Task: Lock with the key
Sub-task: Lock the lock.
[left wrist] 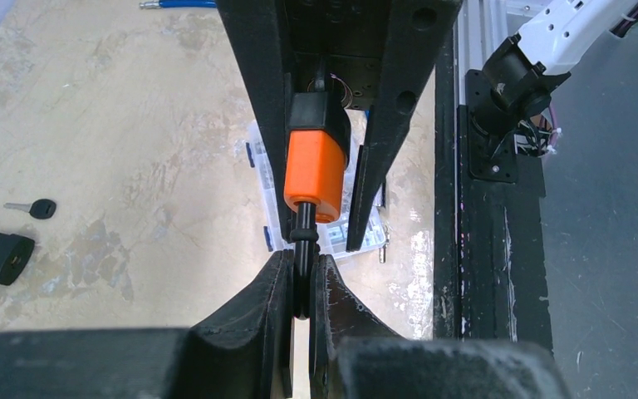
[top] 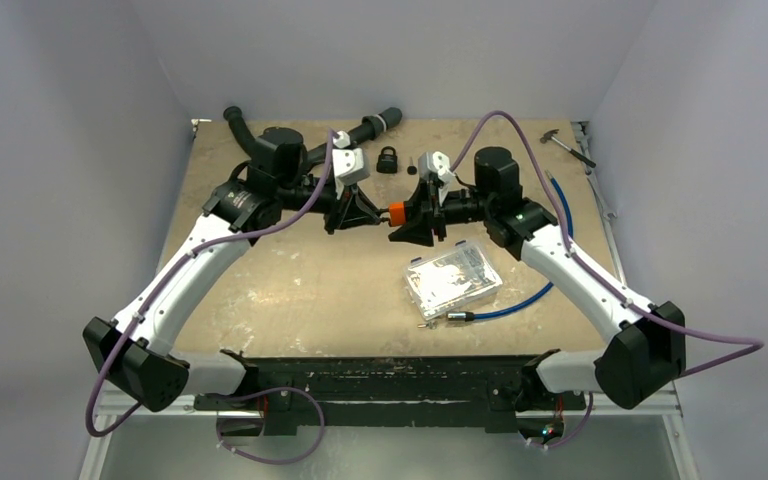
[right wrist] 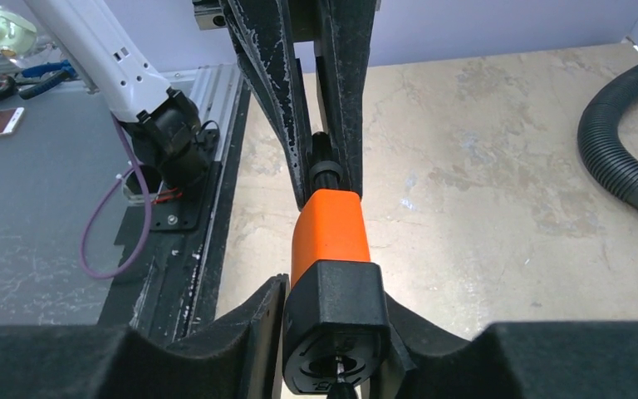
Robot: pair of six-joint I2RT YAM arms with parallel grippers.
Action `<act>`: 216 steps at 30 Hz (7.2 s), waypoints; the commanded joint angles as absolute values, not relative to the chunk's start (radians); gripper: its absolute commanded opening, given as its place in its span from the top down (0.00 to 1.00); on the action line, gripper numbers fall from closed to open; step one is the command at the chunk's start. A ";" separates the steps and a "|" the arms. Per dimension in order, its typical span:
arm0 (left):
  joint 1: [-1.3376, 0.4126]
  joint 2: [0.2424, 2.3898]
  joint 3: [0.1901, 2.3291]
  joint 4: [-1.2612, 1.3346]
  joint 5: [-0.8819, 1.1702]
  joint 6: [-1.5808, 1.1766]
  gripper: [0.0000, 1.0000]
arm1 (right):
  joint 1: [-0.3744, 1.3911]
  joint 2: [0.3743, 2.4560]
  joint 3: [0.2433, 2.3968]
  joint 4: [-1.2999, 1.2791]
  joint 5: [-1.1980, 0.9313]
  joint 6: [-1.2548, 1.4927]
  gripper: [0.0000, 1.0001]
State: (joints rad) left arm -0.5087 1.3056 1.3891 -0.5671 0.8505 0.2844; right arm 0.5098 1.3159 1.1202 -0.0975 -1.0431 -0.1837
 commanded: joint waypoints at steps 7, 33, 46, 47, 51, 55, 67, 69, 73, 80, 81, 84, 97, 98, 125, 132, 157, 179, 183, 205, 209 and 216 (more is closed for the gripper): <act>-0.514 1.328 1.425 -0.474 0.917 0.242 1.00 | 0.518 1.322 1.176 -0.090 -1.064 -0.199 0.85; -0.569 1.351 1.365 -0.196 0.930 0.031 1.00 | 0.555 1.355 1.191 -0.049 -1.086 -0.218 1.00; -0.580 1.373 1.366 -0.120 0.994 -0.076 1.00 | 0.561 1.364 1.211 -0.073 -1.088 -0.330 1.00; -0.582 1.372 1.364 -0.119 0.989 -0.066 1.00 | 0.563 1.368 1.216 -0.074 -1.096 -0.328 1.00; -0.584 1.373 1.362 -0.101 0.969 -0.042 1.00 | 0.569 1.383 1.224 -0.057 -1.131 -0.282 1.00; -0.585 1.363 1.365 -0.102 0.901 0.051 1.00 | 0.568 1.396 1.240 -0.065 -1.159 -0.253 1.00; -0.595 1.385 1.346 0.036 0.934 -0.106 1.00 | 0.572 1.437 1.283 -0.067 -1.174 -0.244 1.00; -0.601 1.385 1.344 0.056 0.930 -0.122 1.00 | 0.574 1.439 1.276 -0.069 -1.173 -0.252 1.00; -0.608 1.387 1.333 0.094 0.908 -0.138 1.00 | 0.589 1.436 1.272 -0.068 -1.173 -0.264 1.00; -0.618 1.404 1.403 -0.160 0.930 0.133 1.00 | 0.587 1.424 1.275 -0.091 -1.179 -0.301 1.00; -0.619 1.407 1.426 -0.237 0.928 0.205 1.00 | 0.580 1.418 1.270 -0.092 -1.173 -0.305 1.00; -0.613 1.402 1.451 -0.352 0.901 0.291 1.00 | 0.558 1.406 1.261 -0.077 -1.152 -0.296 1.00; -0.555 1.375 1.455 -0.351 0.897 0.238 1.00 | 0.518 1.374 1.183 0.168 -1.122 -0.081 1.00; -0.557 1.378 1.456 -0.344 0.901 0.231 1.00 | 0.518 1.374 1.186 0.168 -1.121 -0.081 1.00; -0.396 1.404 1.457 -0.446 0.961 0.303 1.00 | 0.431 1.382 1.223 0.082 -1.128 -0.090 0.50; -0.389 1.420 1.488 -0.558 0.944 0.390 1.00 | 0.406 1.388 1.331 -0.247 -1.108 -0.302 0.24; -0.411 1.496 1.582 -0.739 0.995 0.577 1.00 | 0.431 1.498 1.486 -0.590 -1.021 -0.515 0.31; -0.375 1.451 1.479 -0.275 0.882 -0.037 0.27 | 0.458 1.440 1.337 -0.120 -0.932 -0.226 1.00; -0.341 1.423 1.440 -0.130 0.834 -0.243 0.09 | 0.426 1.411 1.281 0.157 -0.830 -0.057 1.00; -0.295 1.523 1.414 0.286 0.720 -1.036 0.00 | 0.482 1.456 1.223 0.634 -0.420 0.153 1.00; -0.307 1.520 1.410 0.297 0.706 -1.067 0.00 | 0.515 1.463 1.219 0.632 -0.397 0.128 1.00; -0.311 1.525 1.407 0.317 0.690 -1.115 0.10 | 0.561 1.471 1.220 0.634 -0.384 0.111 1.00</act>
State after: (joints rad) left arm -0.3099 1.5352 1.3956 0.2531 0.7101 -1.0595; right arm 0.5381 1.4822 1.2133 0.5411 -0.4267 0.1375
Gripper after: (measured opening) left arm 0.963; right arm 0.322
